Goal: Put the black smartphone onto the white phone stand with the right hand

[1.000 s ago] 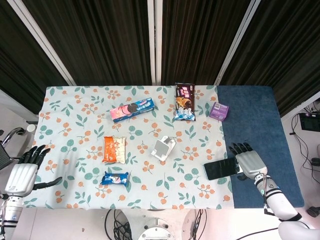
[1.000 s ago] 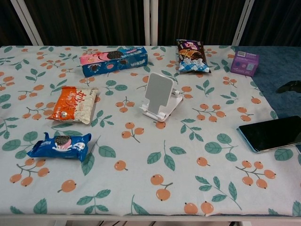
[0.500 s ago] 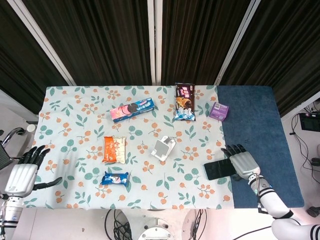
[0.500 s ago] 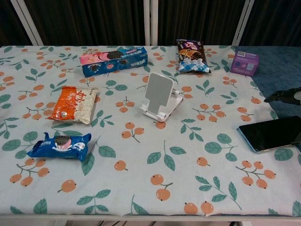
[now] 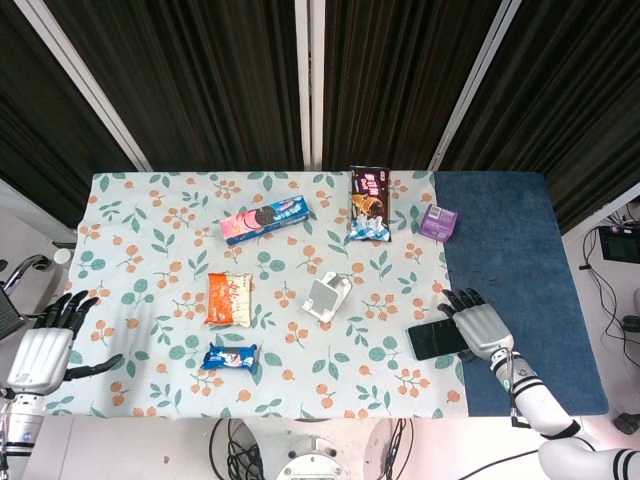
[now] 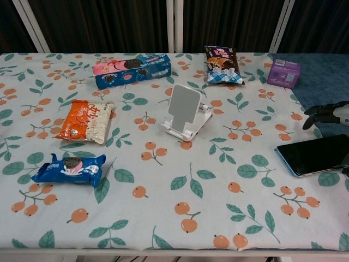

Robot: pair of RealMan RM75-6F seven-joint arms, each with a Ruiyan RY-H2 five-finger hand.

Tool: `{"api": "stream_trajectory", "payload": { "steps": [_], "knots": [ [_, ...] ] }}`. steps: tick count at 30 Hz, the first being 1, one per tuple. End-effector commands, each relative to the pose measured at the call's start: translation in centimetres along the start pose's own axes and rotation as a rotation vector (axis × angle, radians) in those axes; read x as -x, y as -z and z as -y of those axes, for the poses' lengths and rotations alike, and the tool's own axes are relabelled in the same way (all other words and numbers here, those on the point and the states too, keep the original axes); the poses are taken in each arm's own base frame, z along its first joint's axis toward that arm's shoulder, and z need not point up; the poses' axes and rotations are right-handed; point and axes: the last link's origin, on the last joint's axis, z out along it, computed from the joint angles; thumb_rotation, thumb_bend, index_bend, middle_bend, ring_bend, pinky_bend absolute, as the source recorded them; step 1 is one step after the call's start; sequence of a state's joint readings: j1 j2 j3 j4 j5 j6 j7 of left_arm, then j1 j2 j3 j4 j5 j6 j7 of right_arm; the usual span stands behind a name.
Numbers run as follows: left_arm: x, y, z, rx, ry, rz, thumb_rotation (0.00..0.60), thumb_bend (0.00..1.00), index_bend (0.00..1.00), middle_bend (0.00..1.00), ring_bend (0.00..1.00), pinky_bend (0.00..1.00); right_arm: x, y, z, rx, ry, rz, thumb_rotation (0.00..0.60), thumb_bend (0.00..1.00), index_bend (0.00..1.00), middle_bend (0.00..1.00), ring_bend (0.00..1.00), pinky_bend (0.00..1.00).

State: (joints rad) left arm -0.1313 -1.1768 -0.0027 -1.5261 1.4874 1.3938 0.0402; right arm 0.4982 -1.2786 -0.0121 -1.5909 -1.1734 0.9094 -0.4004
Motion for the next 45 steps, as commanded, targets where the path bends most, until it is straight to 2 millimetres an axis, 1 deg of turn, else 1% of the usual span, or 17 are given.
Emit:
{"api": "stream_trajectory", "payload": {
  "steps": [1,22,29,35,37,39,42,45],
  "knots": [
    [0.03,0.03,0.03,-0.001,0.000,0.002,0.164,0.00,0.11,0.05,0.05,0.14,0.07,0.01,0.00,0.007,-0.007,-0.008,0.600,0.03,0.23,0.00,0.00,0.00],
    [0.15,0.07,0.11,-0.003,-0.004,0.011,0.164,0.00,0.11,0.05,0.05,0.14,0.31,-0.15,0.00,0.011,-0.004,0.022,0.600,0.05,0.29,0.00,0.00,0.00],
    [0.22,0.04,0.12,-0.004,-0.005,0.015,0.162,0.00,0.11,0.05,0.05,0.14,0.34,-0.14,0.01,0.011,-0.006,0.007,0.600,0.10,0.43,0.00,0.00,0.00],
    [0.24,0.03,0.14,-0.005,-0.004,0.017,0.165,0.00,0.11,0.05,0.05,0.14,0.29,-0.19,0.11,0.011,-0.018,-0.012,0.600,0.16,0.51,0.00,0.00,0.00],
    [0.24,0.02,0.13,-0.005,-0.003,0.017,0.163,0.00,0.11,0.05,0.05,0.14,0.22,-0.21,0.13,0.010,-0.024,-0.021,0.600,0.17,0.52,0.03,0.00,0.00],
    [0.23,0.00,0.13,-0.004,-0.002,0.017,0.161,0.00,0.11,0.05,0.05,0.14,0.16,-0.22,0.19,0.007,-0.029,-0.036,0.600,0.18,0.54,0.11,0.00,0.00],
    [0.21,-0.05,0.12,-0.002,0.000,0.012,0.159,0.00,0.11,0.05,0.05,0.14,0.18,-0.20,0.20,0.004,-0.033,-0.051,0.600,0.19,0.56,0.18,0.02,0.00],
    [0.19,-0.07,0.13,0.002,0.004,0.002,0.164,0.00,0.11,0.04,0.05,0.14,0.19,-0.21,0.23,0.000,-0.041,-0.058,0.600,0.22,0.57,0.26,0.12,0.00]
  ]
}}
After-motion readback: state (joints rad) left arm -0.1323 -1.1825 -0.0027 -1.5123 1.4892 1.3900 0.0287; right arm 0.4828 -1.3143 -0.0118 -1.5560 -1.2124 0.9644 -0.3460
